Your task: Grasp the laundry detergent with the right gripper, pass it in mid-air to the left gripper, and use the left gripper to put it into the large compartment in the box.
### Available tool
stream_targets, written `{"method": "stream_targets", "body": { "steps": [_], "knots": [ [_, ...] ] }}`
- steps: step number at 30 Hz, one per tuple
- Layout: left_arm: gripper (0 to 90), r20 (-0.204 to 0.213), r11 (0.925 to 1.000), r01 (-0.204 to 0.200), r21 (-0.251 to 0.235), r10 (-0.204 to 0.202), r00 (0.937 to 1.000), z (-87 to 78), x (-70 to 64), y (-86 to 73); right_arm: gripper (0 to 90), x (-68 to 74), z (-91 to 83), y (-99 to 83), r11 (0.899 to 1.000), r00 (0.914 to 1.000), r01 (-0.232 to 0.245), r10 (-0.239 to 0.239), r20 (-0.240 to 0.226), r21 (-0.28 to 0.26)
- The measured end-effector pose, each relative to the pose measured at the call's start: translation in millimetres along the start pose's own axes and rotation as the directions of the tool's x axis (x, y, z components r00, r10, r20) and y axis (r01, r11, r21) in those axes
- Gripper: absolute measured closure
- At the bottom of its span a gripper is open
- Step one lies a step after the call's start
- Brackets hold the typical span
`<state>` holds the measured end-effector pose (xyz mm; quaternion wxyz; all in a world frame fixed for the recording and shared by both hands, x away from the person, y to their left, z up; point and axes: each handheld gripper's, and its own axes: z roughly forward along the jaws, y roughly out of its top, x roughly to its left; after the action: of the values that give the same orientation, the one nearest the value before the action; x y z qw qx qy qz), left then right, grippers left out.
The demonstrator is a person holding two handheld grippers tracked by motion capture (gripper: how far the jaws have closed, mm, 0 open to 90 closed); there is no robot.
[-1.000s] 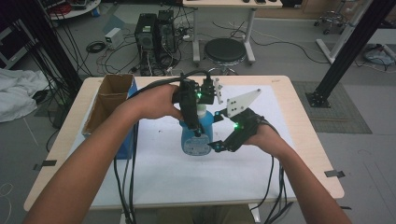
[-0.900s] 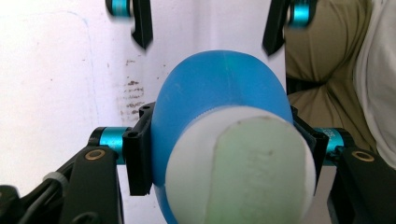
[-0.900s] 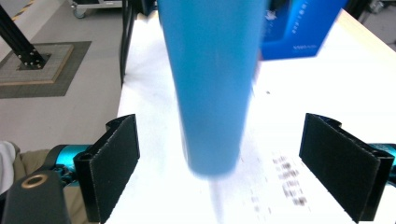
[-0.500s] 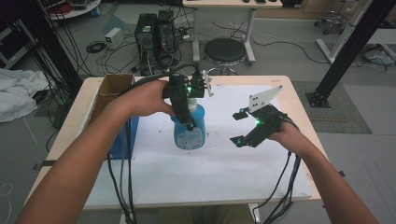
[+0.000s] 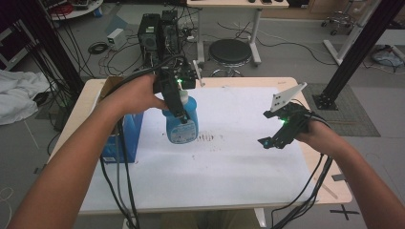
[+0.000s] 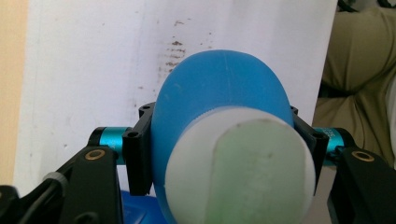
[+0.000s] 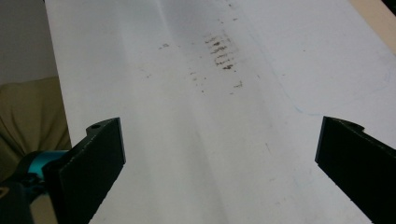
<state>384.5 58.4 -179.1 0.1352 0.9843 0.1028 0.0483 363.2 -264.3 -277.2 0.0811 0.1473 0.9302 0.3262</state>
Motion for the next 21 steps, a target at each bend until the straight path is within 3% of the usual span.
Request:
{"method": "stream_targets", "body": {
  "steps": [3,6,9,12,15,18,21],
  "knots": [
    [38.1,-0.018,0.9989,0.047,-0.001,-0.047,0.9987,-7.6,3.3,-4.3,0.7,-0.9,-6.2,-4.1,0.999,0.9979,0.023,-0.022,-0.060,0.022],
    [38.1,-0.035,0.9956,0.093,-0.010,-0.094,0.9950,-17.5,5.8,-8.7,0.8,-2.9,-11.1,-7.1,0.997,0.9992,0.019,-0.017,-0.035,0.077],
    [38.1,-0.056,0.9902,0.139,-0.017,-0.140,0.9886,-28.7,8.3,-13.5,0.8,-6.8,-16.5,-9.8,0.993,0.9988,0.029,-0.024,-0.044,0.117],
    [38.1,-0.076,0.9787,0.204,-0.029,-0.205,0.9758,-40.0,10.4,-19.1,0.8,-12.2,-19.7,-13.9,0.986,0.9992,0.001,0.005,-0.039,0.168],
    [38.1,-0.094,0.9618,0.271,-0.040,-0.273,0.9573,-52.4,13.4,-25.3,0.8,-15.5,-20.8,-19.2,0.979,0.9990,0.000,0.009,-0.044,0.204],
    [38.1,-0.115,0.9454,0.323,-0.043,-0.326,0.9384,-65.4,16.2,-31.4,0.9,-17.4,-21.6,-22.8,0.978,0.9988,0.010,0.000,-0.048,0.207],
    [38.1,-0.133,0.9352,0.351,-0.048,-0.354,0.9257,-77.7,18.3,-39.0,0.9,-16.9,-22.9,-23.5,0.979,0.9987,0.016,-0.005,-0.052,0.203]
  ]
}}
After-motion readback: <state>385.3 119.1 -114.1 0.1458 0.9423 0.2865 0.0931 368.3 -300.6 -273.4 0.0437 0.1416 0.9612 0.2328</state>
